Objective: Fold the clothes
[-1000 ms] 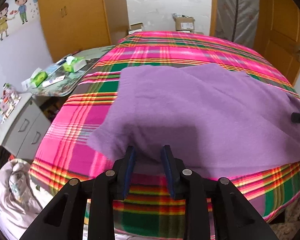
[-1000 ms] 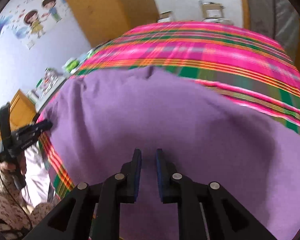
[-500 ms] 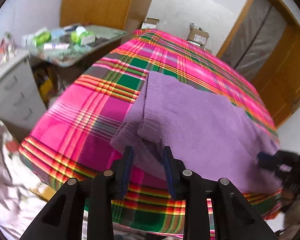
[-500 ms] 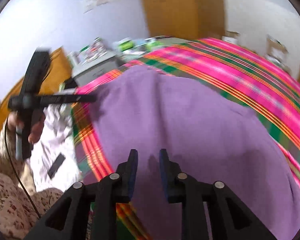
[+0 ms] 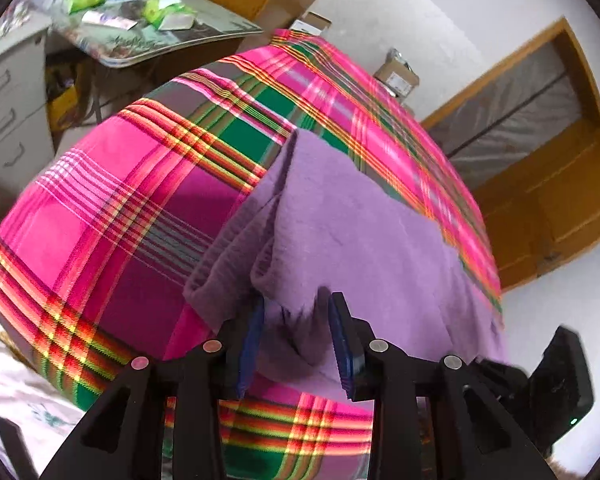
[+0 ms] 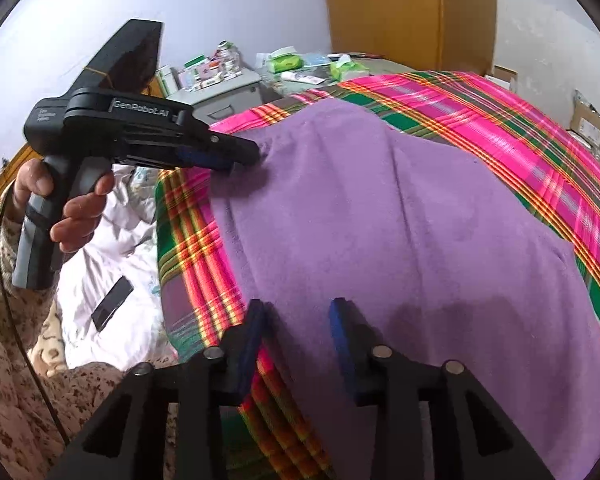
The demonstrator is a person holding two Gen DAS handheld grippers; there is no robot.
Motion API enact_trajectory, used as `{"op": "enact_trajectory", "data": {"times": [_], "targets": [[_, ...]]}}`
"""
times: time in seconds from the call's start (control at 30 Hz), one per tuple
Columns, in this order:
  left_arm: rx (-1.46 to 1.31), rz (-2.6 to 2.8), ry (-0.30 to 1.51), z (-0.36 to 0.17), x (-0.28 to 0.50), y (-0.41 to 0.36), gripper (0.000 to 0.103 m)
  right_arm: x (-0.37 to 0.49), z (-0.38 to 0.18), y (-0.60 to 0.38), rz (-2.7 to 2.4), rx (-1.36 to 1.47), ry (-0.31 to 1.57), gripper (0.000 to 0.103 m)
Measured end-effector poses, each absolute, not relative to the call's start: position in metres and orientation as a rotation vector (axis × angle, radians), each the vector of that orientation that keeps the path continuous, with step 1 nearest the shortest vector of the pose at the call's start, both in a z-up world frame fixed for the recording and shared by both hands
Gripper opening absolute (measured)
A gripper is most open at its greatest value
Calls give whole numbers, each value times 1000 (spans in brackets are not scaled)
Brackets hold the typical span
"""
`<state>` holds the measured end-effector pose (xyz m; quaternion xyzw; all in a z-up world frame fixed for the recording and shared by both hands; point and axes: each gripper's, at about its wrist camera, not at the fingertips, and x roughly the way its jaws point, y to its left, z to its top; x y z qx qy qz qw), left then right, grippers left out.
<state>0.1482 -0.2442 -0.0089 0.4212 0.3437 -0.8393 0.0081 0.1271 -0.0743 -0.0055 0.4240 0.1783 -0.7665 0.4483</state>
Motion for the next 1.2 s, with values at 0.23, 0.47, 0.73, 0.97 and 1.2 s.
{"op": "enact_trajectory", "data": {"times": [0.23,0.47,0.73,0.97,1.2], "targets": [[1204,-2650,1048,2,155,-245,16,129,9,-72,-1919,1009,376,4],[1159,-2655,1042,9,173,-253,15,139,12,-74,-1873,990,382,4],[1227,-2607,967,-3,169,-251,18,122,6,-65,-1856,1090,290,8],[1198,-2641,855,16,177,-246,22,99,51,1,-1926,1060,135,18],[1067,-2725,745,52,176,-235,22,52,61,79,-2181,1111,62,18]]}}
